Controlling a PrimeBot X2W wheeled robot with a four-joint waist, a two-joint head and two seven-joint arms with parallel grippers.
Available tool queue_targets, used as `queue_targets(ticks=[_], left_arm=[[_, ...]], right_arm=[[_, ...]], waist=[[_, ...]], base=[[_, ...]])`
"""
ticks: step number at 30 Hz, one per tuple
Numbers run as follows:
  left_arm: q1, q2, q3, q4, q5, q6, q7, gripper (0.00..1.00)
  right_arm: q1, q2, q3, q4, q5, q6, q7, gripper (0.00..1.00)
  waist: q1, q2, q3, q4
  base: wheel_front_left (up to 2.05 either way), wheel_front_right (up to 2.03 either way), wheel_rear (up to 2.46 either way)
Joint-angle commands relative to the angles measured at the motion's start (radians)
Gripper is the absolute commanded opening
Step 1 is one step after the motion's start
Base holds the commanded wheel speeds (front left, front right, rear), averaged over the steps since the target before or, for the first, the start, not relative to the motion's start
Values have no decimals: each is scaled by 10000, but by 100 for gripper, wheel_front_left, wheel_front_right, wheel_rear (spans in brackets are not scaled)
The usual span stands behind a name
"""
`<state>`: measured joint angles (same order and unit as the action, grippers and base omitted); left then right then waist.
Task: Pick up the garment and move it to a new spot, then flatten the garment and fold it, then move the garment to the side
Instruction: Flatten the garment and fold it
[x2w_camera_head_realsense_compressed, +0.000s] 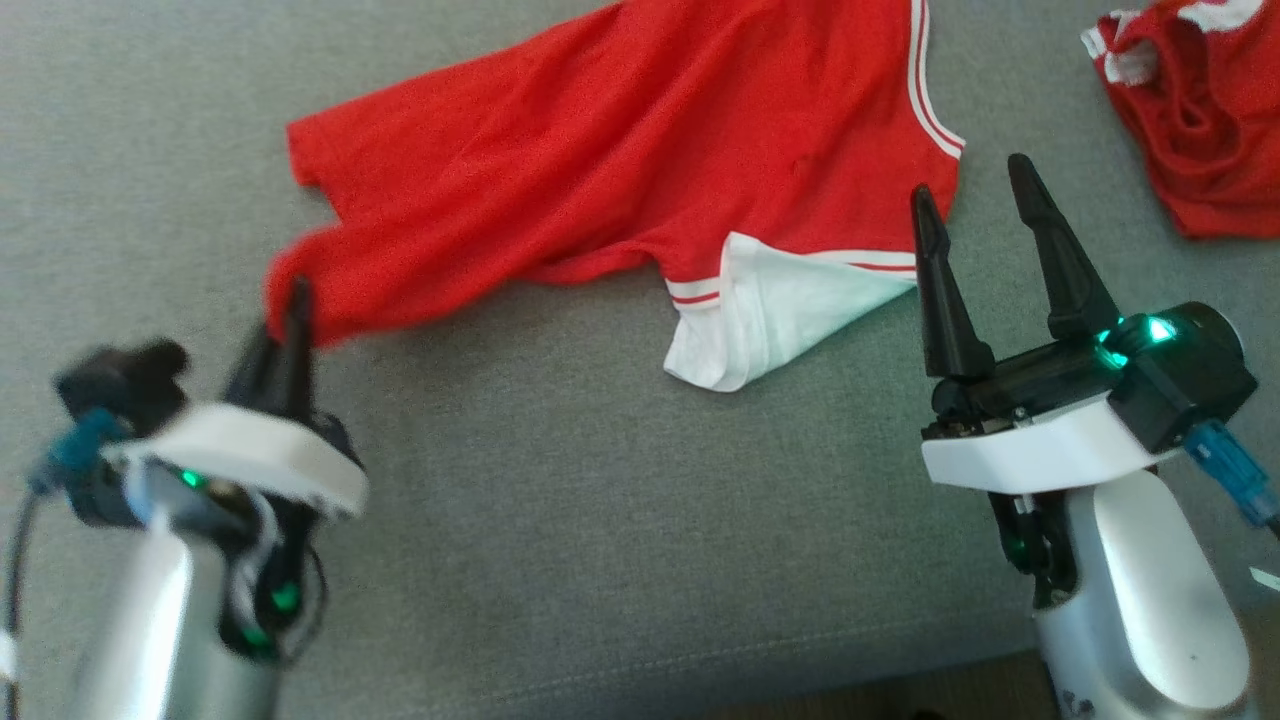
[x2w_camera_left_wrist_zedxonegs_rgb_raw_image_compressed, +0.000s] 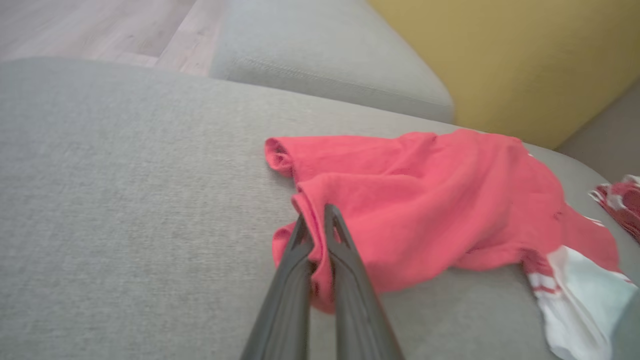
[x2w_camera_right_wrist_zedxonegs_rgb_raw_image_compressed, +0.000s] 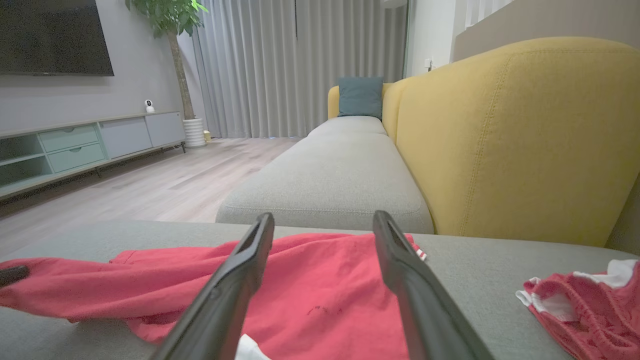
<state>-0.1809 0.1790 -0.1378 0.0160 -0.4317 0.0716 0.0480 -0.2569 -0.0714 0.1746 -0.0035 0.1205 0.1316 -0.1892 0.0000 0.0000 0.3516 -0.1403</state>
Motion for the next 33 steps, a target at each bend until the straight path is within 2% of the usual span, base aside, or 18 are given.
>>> queue_targets(ticks=[1,6,14,15,17,18,25,33], left_arm=[[-476,192,514,-83,-94,48,-108,0],[-1733,302,1092,1667,-513,31,-366,0],[-3328,501,1280,3687,-584,-42,-762,0],[-3491,508,1284,3870,-576,-46,-844,10],[-3783,518,1273,4154,-540,-79,-1064,57],[-3902,516,1264,4264,-527,-102,-1183,100],[-3895,544,1147,4380,-443,-344,-1879,100],[-2336,782,785,3351,114,-231,-2327,100]], right_arm=[[-206,133,220,-310,17,-9,-68,100],[-406,158,201,-287,41,-9,-132,100],[-596,191,241,-155,45,-9,-257,100],[-622,194,247,-129,55,-9,-269,100],[-662,199,254,-72,68,-9,-290,100],[-677,201,254,-45,76,-9,-300,100],[-622,208,192,162,115,-9,-364,100],[-490,210,207,158,169,-9,-343,100]], waist=[[0,0,180,-150],[0,0,591,-397],[0,0,881,-540],[0,0,887,-541],[0,0,876,-532],[0,0,861,-521],[0,0,576,-300],[0,0,313,-71]], base=[[0,0,0],[0,0,0],[0,0,0],[0,0,0],[0,0,0],[0,0,0],[0,0,0],[0,0,0]])
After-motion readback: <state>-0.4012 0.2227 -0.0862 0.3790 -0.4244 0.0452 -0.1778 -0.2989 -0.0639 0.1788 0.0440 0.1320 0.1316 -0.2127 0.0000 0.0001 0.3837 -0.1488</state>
